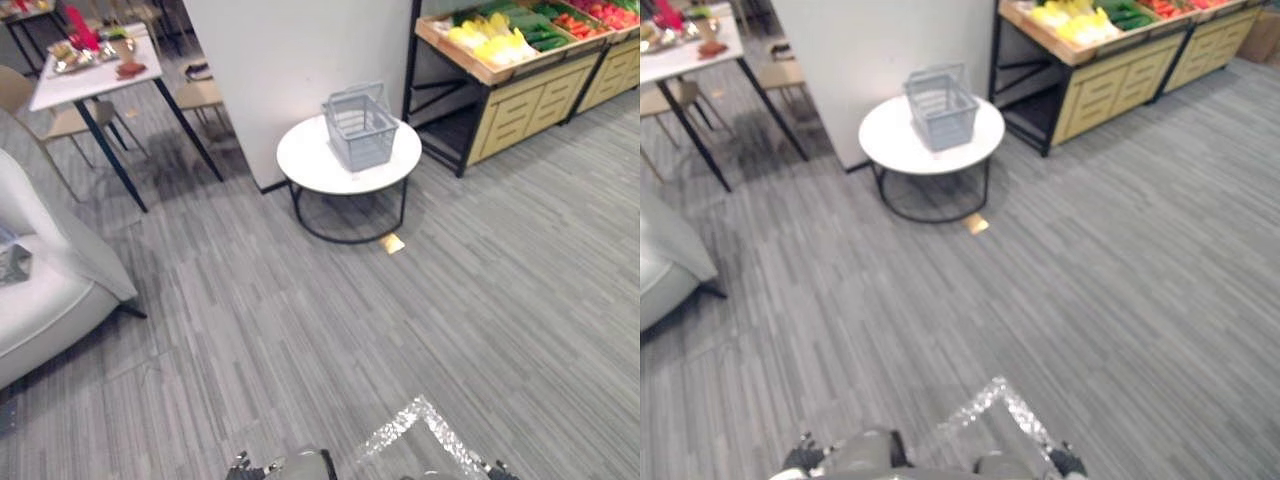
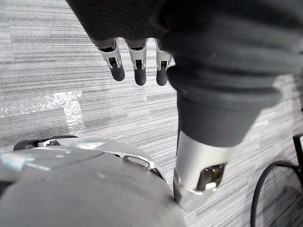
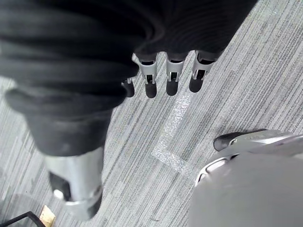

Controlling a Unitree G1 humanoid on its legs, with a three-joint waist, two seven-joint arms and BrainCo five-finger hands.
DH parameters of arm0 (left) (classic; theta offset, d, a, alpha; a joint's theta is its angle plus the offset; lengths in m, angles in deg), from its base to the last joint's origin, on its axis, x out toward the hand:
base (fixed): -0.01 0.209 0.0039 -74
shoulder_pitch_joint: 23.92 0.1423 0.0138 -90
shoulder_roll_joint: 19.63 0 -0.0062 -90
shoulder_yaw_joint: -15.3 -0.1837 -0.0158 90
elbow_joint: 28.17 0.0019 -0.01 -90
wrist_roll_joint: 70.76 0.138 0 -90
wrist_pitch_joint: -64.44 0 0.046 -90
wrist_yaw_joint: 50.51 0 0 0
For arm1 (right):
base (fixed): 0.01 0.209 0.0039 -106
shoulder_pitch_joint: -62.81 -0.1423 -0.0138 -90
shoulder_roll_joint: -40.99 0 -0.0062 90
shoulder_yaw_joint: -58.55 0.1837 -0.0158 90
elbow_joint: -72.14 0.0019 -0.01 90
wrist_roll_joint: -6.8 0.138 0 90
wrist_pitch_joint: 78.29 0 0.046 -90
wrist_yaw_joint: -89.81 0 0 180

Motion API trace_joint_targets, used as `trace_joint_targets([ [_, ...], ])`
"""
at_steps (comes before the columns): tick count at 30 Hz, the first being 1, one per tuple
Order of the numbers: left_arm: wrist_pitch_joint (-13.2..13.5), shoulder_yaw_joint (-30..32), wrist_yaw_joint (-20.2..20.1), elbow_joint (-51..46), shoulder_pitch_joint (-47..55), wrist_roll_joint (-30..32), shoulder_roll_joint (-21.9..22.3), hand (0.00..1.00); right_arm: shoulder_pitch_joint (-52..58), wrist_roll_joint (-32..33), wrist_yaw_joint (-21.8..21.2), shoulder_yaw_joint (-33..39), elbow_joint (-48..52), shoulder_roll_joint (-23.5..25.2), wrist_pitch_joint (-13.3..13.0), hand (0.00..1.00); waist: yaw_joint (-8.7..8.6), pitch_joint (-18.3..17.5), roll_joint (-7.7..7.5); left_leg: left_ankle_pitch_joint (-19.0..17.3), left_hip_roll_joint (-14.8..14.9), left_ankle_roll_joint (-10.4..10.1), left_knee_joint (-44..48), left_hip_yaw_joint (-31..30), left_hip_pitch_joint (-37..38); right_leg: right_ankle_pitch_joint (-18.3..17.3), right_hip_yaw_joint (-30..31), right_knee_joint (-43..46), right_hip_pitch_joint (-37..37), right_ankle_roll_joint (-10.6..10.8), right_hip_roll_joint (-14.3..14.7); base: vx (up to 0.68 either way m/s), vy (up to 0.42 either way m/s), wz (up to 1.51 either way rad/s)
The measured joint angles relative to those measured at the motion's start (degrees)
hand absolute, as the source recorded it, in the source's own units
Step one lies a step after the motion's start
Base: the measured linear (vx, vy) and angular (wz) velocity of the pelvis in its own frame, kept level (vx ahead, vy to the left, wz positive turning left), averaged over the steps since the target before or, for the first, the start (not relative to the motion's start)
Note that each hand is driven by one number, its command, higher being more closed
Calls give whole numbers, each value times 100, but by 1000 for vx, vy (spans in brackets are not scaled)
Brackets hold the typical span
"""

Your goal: Pick vegetable in the basket

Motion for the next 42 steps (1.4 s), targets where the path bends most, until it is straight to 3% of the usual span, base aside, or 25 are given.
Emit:
trace_joint_targets([
  [1,3,29,-9,-3,2,-3,14,0,-21,-1,-1,-16,-4,-13,2,0,1,5,3,-83,-65,2,-130,-71,-99,4,8,-37,8,-8,-21,103,37,-4],
  [4,-9,62,-12,40,41,0,32,0,-130,-9,-7,-284,-27,-77,-2,0,121,13,-28,25,-332,23,-2011,-122,-240,26,136,-282,112,27,-205,163,116,-27],
  [6,-6,130,3,67,142,1,110,0,-157,-26,-2,-465,79,-99,-19,0,127,2,13,657,-356,-27,-3874,-266,-213,38,201,-567,312,326,-230,258,205,-21],
  [8,-9,173,39,107,206,1,145,0,-159,-48,7,-641,174,-105,-34,0,164,23,43,810,-269,-34,-4361,-377,-254,-87,302,-614,556,561,-245,429,331,-24],
  [9,-11,185,56,110,268,3,140,0,-177,-52,4,-739,178,-80,-67,0,222,15,27,1213,-257,-13,-4278,-359,-220,-205,394,-678,777,737,-347,482,357,-37],
  [10,-11,166,54,115,306,6,125,0,-191,-52,3,-789,169,-70,-87,0,262,-20,2,1408,-329,42,-4140,-327,-173,-222,469,-721,847,767,-453,425,303,-45],
  [11,-5,157,53,103,292,13,68,0,-281,-54,-13,-923,130,38,-111,0,297,-67,-174,1385,-464,165,-3878,-234,-247,-152,627,-685,821,777,-635,418,292,-29],
  [12,-6,159,55,113,245,19,13,0,-418,-55,-39,-976,134,164,-140,0,282,-96,-253,1190,-595,286,-3763,-175,-285,88,751,-586,720,771,-790,414,290,-21],
  [16,-6,158,71,118,223,21,-51,0,-532,-71,-76,-1084,117,185,-146,0,333,-215,-356,808,-892,655,-3515,189,-144,627,1124,-196,528,990,-1210,374,261,-22],
  [20,-7,16,103,94,220,81,-90,0,-470,-272,-83,-909,121,147,-145,0,286,-285,-306,301,-1031,822,-3502,346,399,1636,1441,1772,-312,989,-1419,404,272,-26],
  [21,-9,-182,102,92,208,102,-147,0,-368,-281,-83,-901,122,152,-144,0,253,-284,-356,7,-1094,900,-3500,386,716,1894,1432,2986,-756,993,-1520,321,182,-6],
  [22,-12,-237,101,94,182,105,-180,0,-320,-282,-82,-895,123,147,-143,0,247,-274,-369,-43,-1125,928,-3499,399,854,1841,1404,3560,-977,977,-1561,357,159,-7],
  [23,-11,-314,102,69,154,116,-173,0,-249,-259,-83,-825,168,120,-154,0,218,-255,-340,-150,-1139,946,-3555,387,1184,1698,1222,4460,-1314,770,-1559,209,62,-12],
  [24,-8,-357,104,64,157,115,-175,0,-247,-260,-68,-819,200,90,-171,0,203,-228,-311,-205,-1150,942,-3661,385,1404,1605,1072,4746,-1442,637,-1555,238,72,-16],
  [26,-3,-461,112,33,146,102,-163,0,-254,-258,-50,-825,256,-4,-189,0,105,-186,-229,-359,-1183,980,-4014,377,2065,896,442,5124,-1812,420,-1539,224,49,-16],
  [27,0,-497,115,10,114,97,-165,0,-258,-259,-51,-824,287,-28,-221,0,85,-187,-226,-450,-1176,941,-4073,356,2234,589,108,4936,-2076,400,-1507,175,-10,-5],
  [30,13,-488,114,-10,27,85,-148,0,-336,-264,-47,-732,281,-99,-253,0,-33,-166,-189,-590,-1064,838,-4100,216,2381,509,-448,3539,-2485,363,-1346,161,-95,26],
  [32,41,-393,110,-7,-35,59,-85,0,-225,-268,-5,-593,258,-98,-225,0,-38,-149,-145,-729,-880,613,-4122,44,2498,801,-569,1313,-2552,623,-1019,270,-177,40],
  [35,44,-262,110,-7,-39,59,-48,0,-73,-280,2,-596,192,-80,-195,0,-48,-127,-183,-940,-788,213,-4108,-208,2770,1391,-279,-433,-2437,795,-864,476,-303,45],
  [36,47,-189,110,-3,-37,59,27,0,-32,-283,3,-588,199,-91,-161,0,-67,-111,-134,-1098,-665,62,-4121,-346,2938,1934,-197,-380,-2365,723,-802,556,-358,45],
  [37,49,-120,107,14,-52,57,83,0,1,-285,-4,-568,203,-134,-167,0,-71,-85,-50,-1122,-563,32,-4130,-417,3015,2014,-207,-183,-2383,691,-735,586,-352,42],
  [38,60,-66,85,64,-106,55,235,0,-25,-290,-9,-512,200,-206,-167,0,-41,-106,133,-1087,-426,-29,-4114,-567,3074,1880,-236,306,-2523,494,-644,581,-348,16],
  [39,138,-19,84,63,-102,47,339,0,-101,-297,-11,-479,201,-237,-167,0,-37,-103,185,-938,-275,-134,-3993,-675,3073,1575,-267,648,-2593,235,-550,571,-351,7],
  [42,159,53,25,68,-117,7,353,0,-157,-305,-51,-529,230,-209,-210,0,-53,-122,189,-516,-45,-316,-3108,-995,2847,1032,-437,1074,-2414,50,-443,582,-362,5],
])
